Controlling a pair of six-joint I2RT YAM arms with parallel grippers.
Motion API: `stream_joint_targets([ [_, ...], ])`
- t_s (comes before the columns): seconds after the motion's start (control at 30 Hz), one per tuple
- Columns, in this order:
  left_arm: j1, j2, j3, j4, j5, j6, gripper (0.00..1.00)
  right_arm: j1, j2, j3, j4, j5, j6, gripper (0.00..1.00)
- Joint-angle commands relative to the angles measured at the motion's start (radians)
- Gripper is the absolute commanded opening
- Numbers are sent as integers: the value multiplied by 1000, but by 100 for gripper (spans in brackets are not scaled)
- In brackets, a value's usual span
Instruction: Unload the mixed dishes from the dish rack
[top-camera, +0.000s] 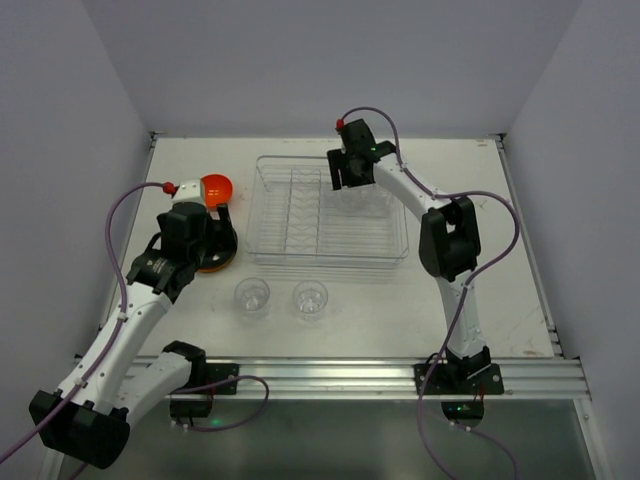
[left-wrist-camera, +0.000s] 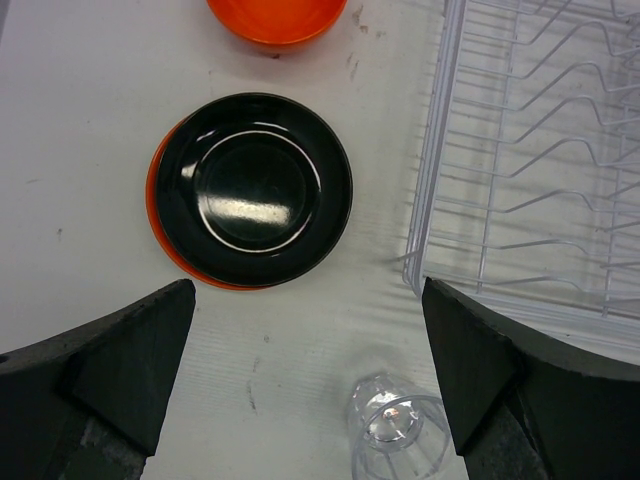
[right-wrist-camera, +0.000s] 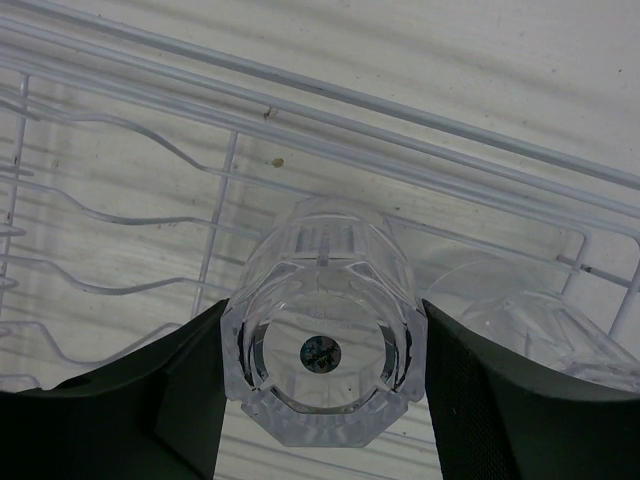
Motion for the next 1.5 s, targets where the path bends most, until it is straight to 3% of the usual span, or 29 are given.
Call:
stream_joint_targets([
  [0.0,7,-17,-8,44,8,24,100,17,-58,3,12,-29,-21,35],
  [0.1,7,-31,-6,51,31,30,100,30,-142,-35,43,-46,-14,20],
  [0.27,9,-87,-11,108,192,56,100,37,-412,-253,156,-121,38,12],
  [0.37,7,-135,-26,191,437,33,100,34,-651,-449,274,-234,94,9],
  [0.43,7,-167,-51,303,673,-40,100,34,-829,-602,374,-314,133,8],
  [0.47,7,-175,-89,367,757,-79,100,33,-889,-651,410,-405,146,8],
  [0.5,5,-187,-118,530,927,-129,100,34,-946,-703,496,-457,166,8],
  [0.53,2,-190,-149,644,1006,-263,100,33,-1004,-806,539,-506,178,8],
  [0.57,-4,-189,-225,915,1110,-339,100,33,-1123,-857,593,-602,189,6],
  [0.6,-36,-181,-267,1061,1141,-420,100,34,-1188,-917,722,-645,209,6],
  [0.67,-98,-131,-311,1270,1171,-572,100,33,-1364,-1064,820,-685,229,6],
  [0.7,-191,-111,-306,1379,1168,-584,100,33,-1409,-1098,867,-698,248,6],
  [0.87,-434,-39,-250,1465,1045,-530,100,33,-1540,-1205,957,-805,324,6],
  [1.07,-534,-8,-244,1564,1007,-559,92,31,-1603,-1271,1047,-906,377,6],
  [1.27,-579,11,-223,1565,973,-545,74,33,-1626,-1327,1138,-948,434,6],
  [1.37,-587,24,-210,1567,962,-544,59,33,-1637,-1348,1165,-954,434,6],
  [1.47,-593,38,-201,1567,942,-539,29,31,-1647,-1377,1208,-969,443,7],
])
